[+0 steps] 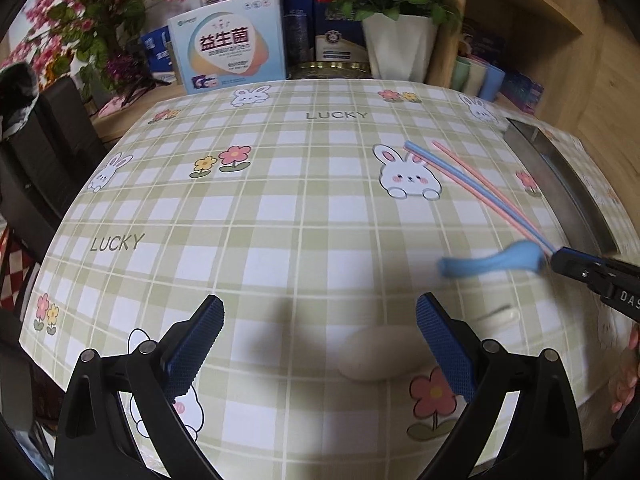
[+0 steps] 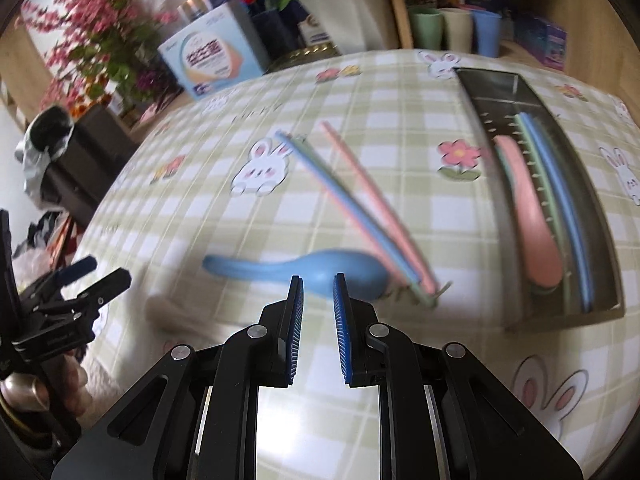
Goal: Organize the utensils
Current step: 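Move the left tool down to the white spoon and close on it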
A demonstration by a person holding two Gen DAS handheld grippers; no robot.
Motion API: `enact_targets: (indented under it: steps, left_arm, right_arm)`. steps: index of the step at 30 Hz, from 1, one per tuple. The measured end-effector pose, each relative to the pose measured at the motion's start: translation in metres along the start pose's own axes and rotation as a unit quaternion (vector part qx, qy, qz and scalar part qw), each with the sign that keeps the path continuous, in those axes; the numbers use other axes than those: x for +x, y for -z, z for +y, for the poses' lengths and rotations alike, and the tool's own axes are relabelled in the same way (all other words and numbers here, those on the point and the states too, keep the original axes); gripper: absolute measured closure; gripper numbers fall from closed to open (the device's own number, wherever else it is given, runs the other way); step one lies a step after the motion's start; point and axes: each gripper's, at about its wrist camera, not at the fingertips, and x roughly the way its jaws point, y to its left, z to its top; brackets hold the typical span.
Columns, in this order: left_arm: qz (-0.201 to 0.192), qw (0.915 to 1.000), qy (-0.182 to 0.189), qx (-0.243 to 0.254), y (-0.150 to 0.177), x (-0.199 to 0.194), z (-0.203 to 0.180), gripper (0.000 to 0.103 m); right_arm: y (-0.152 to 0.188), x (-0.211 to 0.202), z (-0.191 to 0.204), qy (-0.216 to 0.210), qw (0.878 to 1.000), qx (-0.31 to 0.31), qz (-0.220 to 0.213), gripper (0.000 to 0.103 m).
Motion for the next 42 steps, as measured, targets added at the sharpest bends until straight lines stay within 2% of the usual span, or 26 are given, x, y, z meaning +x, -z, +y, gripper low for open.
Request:
enact_targets:
  steps: [9, 14, 22, 25, 29, 32, 36, 38, 42]
  left_arm:
    - [0.004, 0.9993, 0.006, 0.037, 0.012, 0.001, -0.009, 0.009]
    - [0.011, 0.9993, 0.009, 0.036, 0.013, 0.006, -0.009, 0.009]
    - [0.018, 0.9996, 0.005, 0.021, 0.014, 0.009, -0.004, 0.009]
    - [0.019, 0.9996, 0.005, 0.020, 0.014, 0.010, -0.004, 0.009]
    - [0.018, 0.9995, 0.007, 0.023, 0.014, 0.009, -0.004, 0.009]
    - [0.012, 0.9992, 0.019, 0.034, 0.012, 0.007, -0.007, 0.021]
    - [0.005, 0.9934, 0.042, 0.106, 0.011, 0.003, -0.023, 0.038]
    - [0.006, 0.9851, 0.050, 0.165, 0.014, 0.002, -0.036, 0.040]
    - [0.020, 0.9715, 0.072, 0.225, 0.019, 0.006, -0.046, 0.041]
  right_arm:
    - [0.011, 0.009, 0.021, 0.005, 0.999, -0.043, 0.024, 0.087]
    - [0.018, 0.015, 0.033, 0.018, 0.996, -0.079, 0.039, 0.075]
    - [0.022, 0.016, 0.037, 0.044, 0.993, -0.099, 0.053, 0.068]
    - [0.023, 0.017, 0.037, 0.051, 0.992, -0.102, 0.056, 0.058]
    - [0.024, 0.020, 0.038, 0.054, 0.991, -0.107, 0.063, 0.058]
    - [0.023, 0.021, 0.036, 0.057, 0.991, -0.103, 0.061, 0.058]
    - [0.020, 0.019, 0.027, 0.066, 0.993, -0.086, 0.053, 0.058]
    - [0.017, 0.017, 0.019, 0.071, 0.994, -0.071, 0.047, 0.058]
    - [0.013, 0.013, 0.011, 0.078, 0.995, -0.051, 0.035, 0.058]
